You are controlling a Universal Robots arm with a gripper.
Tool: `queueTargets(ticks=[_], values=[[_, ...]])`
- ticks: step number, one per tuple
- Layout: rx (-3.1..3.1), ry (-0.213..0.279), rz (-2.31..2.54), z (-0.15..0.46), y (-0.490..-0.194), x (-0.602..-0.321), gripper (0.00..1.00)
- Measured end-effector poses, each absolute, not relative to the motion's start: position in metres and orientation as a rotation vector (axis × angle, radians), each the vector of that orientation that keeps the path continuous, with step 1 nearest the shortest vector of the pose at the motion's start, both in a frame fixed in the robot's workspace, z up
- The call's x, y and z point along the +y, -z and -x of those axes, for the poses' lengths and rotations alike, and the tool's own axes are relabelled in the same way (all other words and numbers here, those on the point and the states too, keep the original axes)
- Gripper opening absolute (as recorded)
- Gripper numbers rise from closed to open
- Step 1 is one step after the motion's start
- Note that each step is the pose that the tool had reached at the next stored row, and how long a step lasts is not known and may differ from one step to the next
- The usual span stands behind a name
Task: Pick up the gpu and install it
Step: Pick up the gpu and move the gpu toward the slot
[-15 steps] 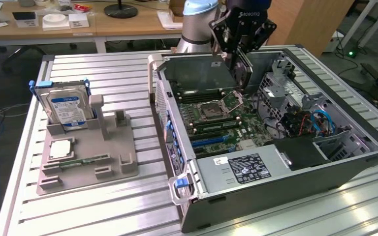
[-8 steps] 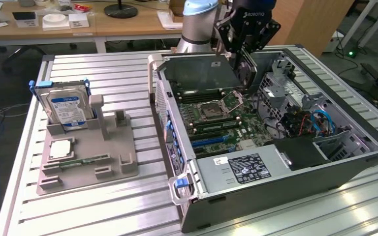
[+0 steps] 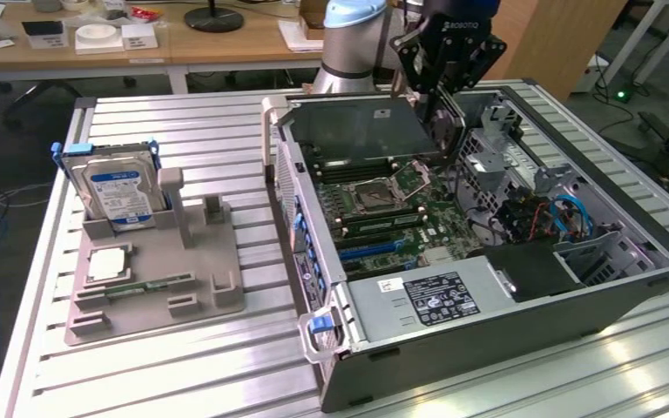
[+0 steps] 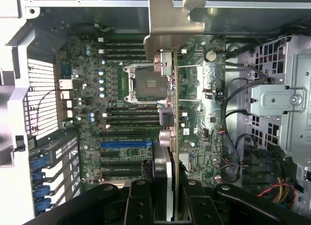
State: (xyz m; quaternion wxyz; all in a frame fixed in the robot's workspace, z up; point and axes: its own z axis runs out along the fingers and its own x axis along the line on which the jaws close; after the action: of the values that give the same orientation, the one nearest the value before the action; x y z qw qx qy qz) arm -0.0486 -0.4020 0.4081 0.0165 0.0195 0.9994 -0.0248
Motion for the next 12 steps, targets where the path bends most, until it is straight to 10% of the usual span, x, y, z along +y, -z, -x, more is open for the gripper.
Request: queueTargets(ticks=[12], values=[[3.107,0.077,-0.061,0.03,-0.407,-0.402,0.28]])
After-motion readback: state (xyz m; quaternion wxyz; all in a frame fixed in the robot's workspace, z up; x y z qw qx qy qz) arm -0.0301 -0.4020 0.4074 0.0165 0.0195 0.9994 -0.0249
